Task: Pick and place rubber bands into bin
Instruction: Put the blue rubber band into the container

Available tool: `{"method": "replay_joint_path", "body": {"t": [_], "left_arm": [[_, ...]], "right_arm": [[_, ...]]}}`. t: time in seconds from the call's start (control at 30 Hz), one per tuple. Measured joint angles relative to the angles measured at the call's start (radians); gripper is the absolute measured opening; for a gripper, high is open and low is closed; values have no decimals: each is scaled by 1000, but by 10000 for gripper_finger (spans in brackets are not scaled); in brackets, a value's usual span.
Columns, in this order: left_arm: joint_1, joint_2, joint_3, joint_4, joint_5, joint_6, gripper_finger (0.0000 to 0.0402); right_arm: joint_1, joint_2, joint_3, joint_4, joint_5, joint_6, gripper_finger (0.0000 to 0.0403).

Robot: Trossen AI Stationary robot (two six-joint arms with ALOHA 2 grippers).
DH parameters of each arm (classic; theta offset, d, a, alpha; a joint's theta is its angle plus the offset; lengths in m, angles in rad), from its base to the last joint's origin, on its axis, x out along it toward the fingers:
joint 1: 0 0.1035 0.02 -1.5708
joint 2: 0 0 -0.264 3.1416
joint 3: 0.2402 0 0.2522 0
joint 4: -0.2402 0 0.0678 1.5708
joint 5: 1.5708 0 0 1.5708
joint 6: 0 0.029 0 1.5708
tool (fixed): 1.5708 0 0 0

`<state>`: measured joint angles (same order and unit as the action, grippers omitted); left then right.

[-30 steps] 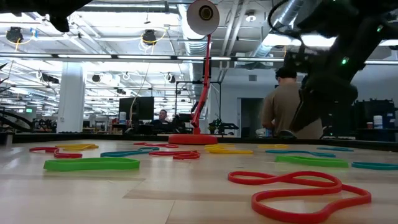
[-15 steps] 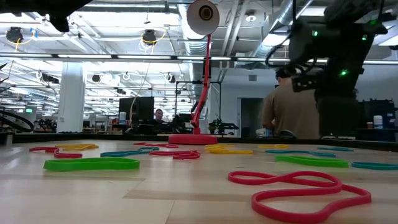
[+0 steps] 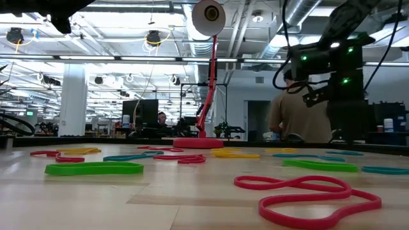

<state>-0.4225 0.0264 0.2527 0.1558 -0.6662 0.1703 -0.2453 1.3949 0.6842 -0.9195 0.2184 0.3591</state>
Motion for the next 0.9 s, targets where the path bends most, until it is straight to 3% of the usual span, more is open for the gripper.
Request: {"method": "replay_joint_path", "body": {"t": [0.2,0.6,0.9], "left_arm": [[0,0,0,0,3,0,82],[0,0,0,-1,4,-1,82],[0,0,0,-8,4,-1,82]], "right_arm": [[-61,0,0,63,-111,-16,82],[-69,0,-8,97,-111,44,82],[-69,-5,-107,166,-107,131,82]]}}
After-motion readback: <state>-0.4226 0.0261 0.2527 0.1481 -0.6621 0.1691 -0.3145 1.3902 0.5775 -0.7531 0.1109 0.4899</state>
